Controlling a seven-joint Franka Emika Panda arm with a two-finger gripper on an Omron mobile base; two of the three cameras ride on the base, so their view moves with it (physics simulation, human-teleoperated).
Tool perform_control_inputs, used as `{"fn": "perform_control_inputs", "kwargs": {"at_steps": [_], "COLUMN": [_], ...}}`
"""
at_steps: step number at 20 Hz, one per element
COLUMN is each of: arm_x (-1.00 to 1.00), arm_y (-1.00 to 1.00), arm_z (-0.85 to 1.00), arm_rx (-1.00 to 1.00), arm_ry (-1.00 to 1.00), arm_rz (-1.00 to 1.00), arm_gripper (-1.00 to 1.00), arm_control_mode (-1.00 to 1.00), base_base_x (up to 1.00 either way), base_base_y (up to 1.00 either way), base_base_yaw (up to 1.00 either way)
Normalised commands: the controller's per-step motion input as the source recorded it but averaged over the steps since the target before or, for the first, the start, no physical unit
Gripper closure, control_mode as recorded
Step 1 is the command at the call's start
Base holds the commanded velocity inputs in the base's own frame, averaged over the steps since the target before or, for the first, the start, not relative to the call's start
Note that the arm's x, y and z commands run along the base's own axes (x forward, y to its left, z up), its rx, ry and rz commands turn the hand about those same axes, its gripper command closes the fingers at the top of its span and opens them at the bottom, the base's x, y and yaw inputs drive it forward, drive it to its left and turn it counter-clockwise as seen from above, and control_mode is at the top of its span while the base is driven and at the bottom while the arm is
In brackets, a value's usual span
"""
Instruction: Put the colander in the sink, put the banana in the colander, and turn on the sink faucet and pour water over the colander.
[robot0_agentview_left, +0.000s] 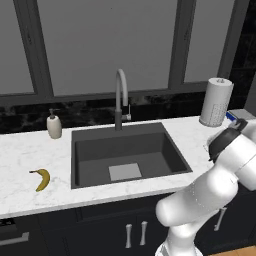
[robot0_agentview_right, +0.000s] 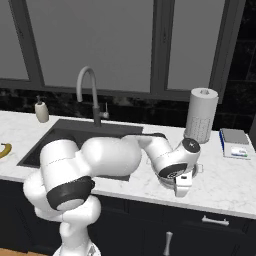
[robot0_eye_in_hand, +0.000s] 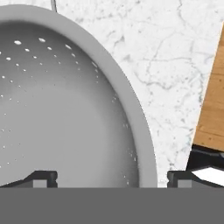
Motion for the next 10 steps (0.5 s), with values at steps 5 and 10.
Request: {"fn": "perform_control_inputs", "kwargs": {"at_steps": [5,10], "arm_x": [0.11,0.00], "arm_y": [-0.08,0.00], "arm_z": [-0.29,-0.42], "arm_rx": [0.00,-0.01], "arm_ry": [0.00,0.00], "arm_rz": [0.00,0.00], "arm_gripper": [-1.00,1.00], "arm_control_mode": [-1.00,-1.00], "base_base_x": [0.00,0.00], "base_base_y": [0.00,0.00], "base_base_yaw": [0.00,0.00]}}
